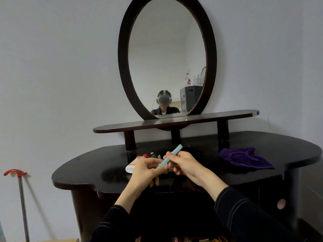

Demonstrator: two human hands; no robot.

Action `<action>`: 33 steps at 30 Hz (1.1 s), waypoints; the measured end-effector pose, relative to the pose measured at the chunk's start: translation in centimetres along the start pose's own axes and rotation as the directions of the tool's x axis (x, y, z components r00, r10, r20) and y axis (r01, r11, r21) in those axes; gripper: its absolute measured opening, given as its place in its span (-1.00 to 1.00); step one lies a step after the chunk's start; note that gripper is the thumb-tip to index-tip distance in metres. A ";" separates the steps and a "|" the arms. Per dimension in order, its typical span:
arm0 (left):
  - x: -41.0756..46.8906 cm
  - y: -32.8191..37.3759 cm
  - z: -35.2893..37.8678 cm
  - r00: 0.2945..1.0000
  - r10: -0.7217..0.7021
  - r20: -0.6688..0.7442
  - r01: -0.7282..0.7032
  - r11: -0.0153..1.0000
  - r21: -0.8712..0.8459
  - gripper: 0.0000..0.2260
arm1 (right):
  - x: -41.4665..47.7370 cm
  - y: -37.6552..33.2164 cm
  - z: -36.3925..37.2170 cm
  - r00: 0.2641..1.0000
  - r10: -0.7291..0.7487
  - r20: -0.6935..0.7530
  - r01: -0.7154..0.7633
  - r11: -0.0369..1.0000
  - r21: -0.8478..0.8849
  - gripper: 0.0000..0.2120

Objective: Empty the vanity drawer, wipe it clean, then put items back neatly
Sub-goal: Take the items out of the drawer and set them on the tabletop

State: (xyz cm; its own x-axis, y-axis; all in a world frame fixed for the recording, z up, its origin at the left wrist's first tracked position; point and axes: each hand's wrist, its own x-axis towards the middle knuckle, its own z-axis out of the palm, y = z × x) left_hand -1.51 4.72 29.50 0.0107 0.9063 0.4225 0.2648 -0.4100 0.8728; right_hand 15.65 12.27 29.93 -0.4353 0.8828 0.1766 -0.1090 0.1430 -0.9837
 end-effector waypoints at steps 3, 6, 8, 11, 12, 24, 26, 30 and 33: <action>-0.1 0.0 0.2 0.993 -0.033 -0.117 0.027 0.998 -0.061 -0.85 | 0.8 -0.2 -1.2 0.948 0.093 -0.303 -0.036 0.982 0.187 -0.65; -0.1 -0.2 -0.2 0.979 -0.062 -0.194 0.041 0.993 -0.111 -0.80 | 1.5 0.2 -3.3 0.882 -0.049 -0.468 -0.031 0.986 -0.163 -0.61; -0.1 -0.3 -0.2 0.974 -0.073 -0.216 0.051 0.993 -0.102 -0.79 | 1.8 0.2 -3.8 0.889 -0.125 -0.441 -0.090 0.896 -0.434 -0.62; -0.1 -0.3 -0.1 0.968 -0.055 -0.245 0.044 0.998 -0.049 -0.79 | 2.2 0.0 -3.5 0.905 -0.105 -0.412 -0.159 0.816 -0.556 -0.49; -0.1 -0.3 -0.1 0.964 -0.042 -0.262 0.035 0.999 -0.031 -0.80 | 2.1 -0.1 -3.4 0.903 -0.103 -0.417 -0.167 0.810 -0.562 -0.51; -1.7 -1.1 1.0 0.844 0.282 -0.456 0.132 0.715 0.686 -0.99 | 0.5 0.9 -2.8 0.976 -0.203 -0.079 -0.013 0.309 -0.951 -0.68; -2.3 -1.4 1.2 0.858 0.292 -0.422 0.141 0.656 0.741 -0.97 | 0.5 1.1 -2.8 0.982 -0.184 -0.033 0.025 0.304 -0.952 -0.67; -2.9 -1.5 1.3 0.864 0.262 -0.430 0.157 0.670 0.725 -0.93 | 0.4 1.0 -2.0 0.991 -0.109 0.074 0.097 0.220 -0.971 -0.60; -2.9 -1.4 1.3 0.870 0.249 -0.425 0.164 0.667 0.726 -0.91 | 0.2 1.0 -1.3 0.990 -0.077 0.121 0.132 0.160 -0.978 -0.57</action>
State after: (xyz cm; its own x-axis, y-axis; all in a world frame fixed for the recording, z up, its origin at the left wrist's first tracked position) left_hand -0.70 2.80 26.77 -0.3349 0.6426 0.6891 0.8790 -0.0504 0.4742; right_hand 16.60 13.17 28.92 -0.5304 0.8086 0.2548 0.7993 0.5771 -0.1677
